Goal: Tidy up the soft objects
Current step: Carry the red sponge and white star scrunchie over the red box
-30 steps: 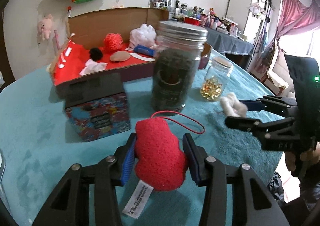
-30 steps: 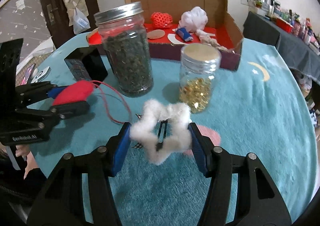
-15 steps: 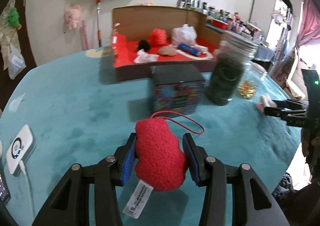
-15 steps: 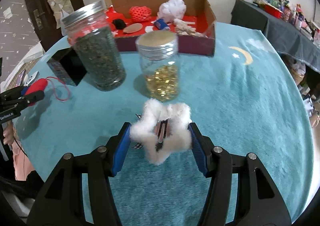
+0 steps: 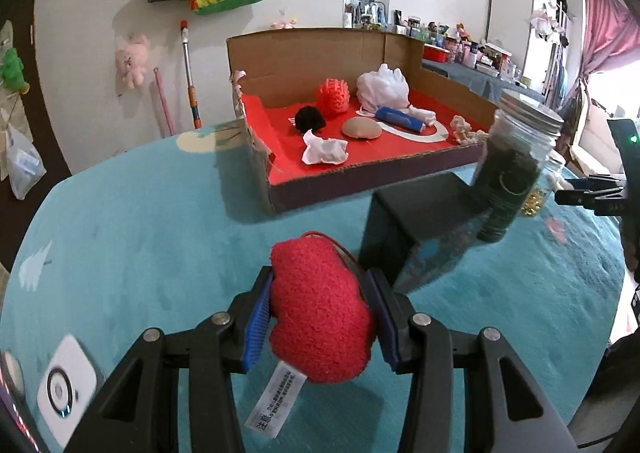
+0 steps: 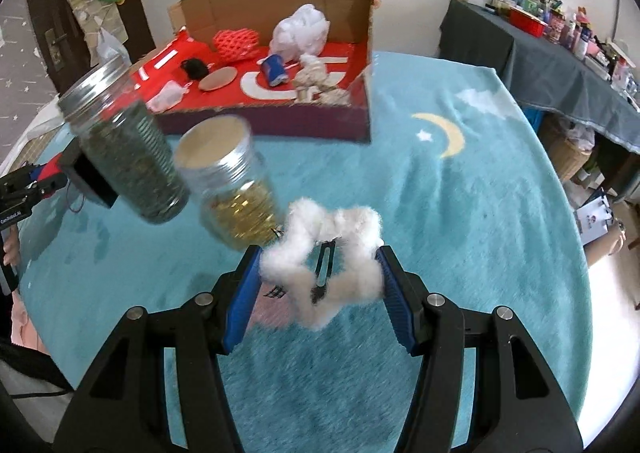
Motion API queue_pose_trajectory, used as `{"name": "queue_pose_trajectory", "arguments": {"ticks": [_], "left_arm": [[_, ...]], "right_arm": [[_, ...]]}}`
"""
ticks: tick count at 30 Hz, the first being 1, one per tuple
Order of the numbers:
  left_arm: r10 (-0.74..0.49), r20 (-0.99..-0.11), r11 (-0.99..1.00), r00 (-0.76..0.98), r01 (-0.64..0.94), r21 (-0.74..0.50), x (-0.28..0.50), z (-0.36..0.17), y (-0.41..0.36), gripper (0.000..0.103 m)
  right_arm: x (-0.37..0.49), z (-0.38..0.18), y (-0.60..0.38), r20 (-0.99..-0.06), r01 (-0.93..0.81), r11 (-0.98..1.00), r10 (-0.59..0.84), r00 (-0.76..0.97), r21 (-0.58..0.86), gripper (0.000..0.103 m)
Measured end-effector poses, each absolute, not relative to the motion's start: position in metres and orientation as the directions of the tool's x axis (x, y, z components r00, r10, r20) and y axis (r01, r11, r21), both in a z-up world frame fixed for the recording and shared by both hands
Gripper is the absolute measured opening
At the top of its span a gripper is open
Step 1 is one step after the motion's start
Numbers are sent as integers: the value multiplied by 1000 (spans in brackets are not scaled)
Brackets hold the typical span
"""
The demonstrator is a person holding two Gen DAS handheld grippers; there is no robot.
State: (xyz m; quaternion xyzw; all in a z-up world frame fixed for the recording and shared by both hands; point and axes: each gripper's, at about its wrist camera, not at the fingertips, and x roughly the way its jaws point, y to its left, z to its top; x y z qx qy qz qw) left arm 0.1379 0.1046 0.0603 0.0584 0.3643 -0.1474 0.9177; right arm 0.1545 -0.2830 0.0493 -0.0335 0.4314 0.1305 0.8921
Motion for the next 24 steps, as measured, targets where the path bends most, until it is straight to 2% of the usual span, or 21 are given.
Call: {"name": "queue_pose_trajectory", "arguments": {"ticks": [24], "left_arm": [[-313, -658, 894, 684, 447, 40, 179, 85, 98, 48]], "right_arm": [[197, 69, -278, -775, -331, 943, 185, 604, -33, 56]]}}
